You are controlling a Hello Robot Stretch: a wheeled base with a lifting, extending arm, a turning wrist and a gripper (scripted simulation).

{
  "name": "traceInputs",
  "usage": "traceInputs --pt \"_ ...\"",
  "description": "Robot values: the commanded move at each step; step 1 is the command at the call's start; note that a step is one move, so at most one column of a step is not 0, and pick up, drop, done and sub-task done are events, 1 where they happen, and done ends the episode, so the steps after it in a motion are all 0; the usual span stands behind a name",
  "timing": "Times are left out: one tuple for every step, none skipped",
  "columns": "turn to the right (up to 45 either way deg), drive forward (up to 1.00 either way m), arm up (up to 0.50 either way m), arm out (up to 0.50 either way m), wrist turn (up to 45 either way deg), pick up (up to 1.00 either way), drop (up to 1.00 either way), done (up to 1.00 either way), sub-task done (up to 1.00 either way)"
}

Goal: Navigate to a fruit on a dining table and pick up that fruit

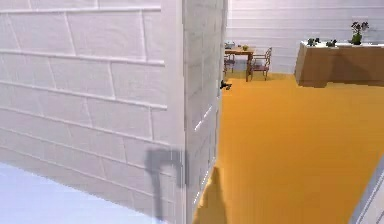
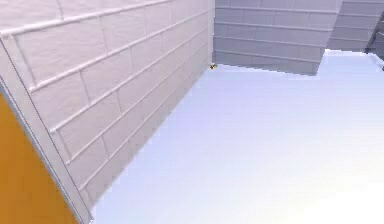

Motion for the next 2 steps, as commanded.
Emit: traceInputs --pt "0.0 0.55 0.00 0.00 0.0 0.00 0.00 0.00 0.00" --pt "45.0 0.00 0.00 0.00 0.0 0.00 0.00 0.00 0.00"
